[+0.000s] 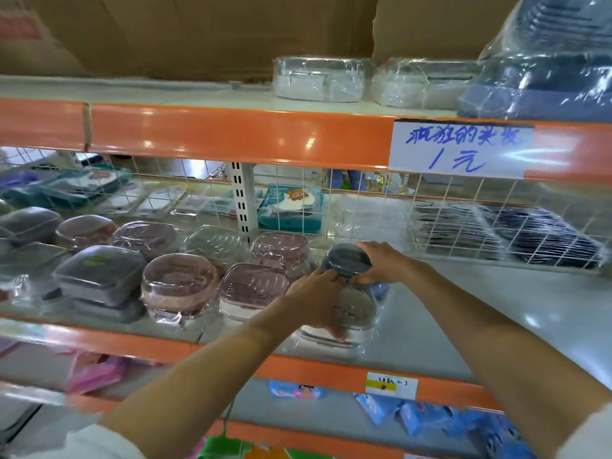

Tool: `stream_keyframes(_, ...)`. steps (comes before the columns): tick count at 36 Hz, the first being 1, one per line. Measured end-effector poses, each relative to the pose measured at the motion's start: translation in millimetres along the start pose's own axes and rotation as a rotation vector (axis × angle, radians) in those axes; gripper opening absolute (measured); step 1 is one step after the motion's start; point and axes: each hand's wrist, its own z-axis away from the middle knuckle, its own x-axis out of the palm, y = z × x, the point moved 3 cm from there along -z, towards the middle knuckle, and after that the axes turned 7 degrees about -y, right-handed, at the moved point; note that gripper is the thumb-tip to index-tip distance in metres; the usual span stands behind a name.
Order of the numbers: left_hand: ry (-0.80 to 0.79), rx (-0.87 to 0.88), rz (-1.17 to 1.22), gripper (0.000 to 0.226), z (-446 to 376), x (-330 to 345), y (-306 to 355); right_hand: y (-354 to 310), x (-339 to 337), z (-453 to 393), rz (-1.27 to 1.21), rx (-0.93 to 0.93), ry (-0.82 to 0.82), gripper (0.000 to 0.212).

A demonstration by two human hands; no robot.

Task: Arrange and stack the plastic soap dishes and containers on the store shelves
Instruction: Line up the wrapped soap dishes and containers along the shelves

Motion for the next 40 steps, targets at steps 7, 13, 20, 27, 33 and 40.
stream_keyframes(7, -0.054, -0.068, -0.053, 0.097, 0, 0, 9, 2, 18, 24, -0.102, 0.054, 0.125, 0.083)
stream_keyframes(13, -0.027, -0.105, 0.030, 0.083, 16, -4, 15, -3, 6, 60, -0.138, -0.020, 0.094, 0.059)
stream_keyframes(20, -0.031, -0.112, -0.045, 0.073, 31, -11, 44, -11, -3, 126, -0.121, -0.079, -0.033, 0.041)
stream_keyframes(27, -0.054, -0.081, -0.040, 0.037, 59, -35, 77, -29, -17, 196, 0.013, -0.075, -0.045, 0.041)
stream_keyframes(33, 0.099, 0.048, -0.049, 0.027, 94, -74, 118, -29, -40, 247, 0.063, -0.113, 0.085, 0.049)
stream_keyframes(40, 0.251, 0.128, -0.053, 0.026, 110, -115, 152, -24, -78, 301, 0.041, -0.167, 0.243, 0.042)
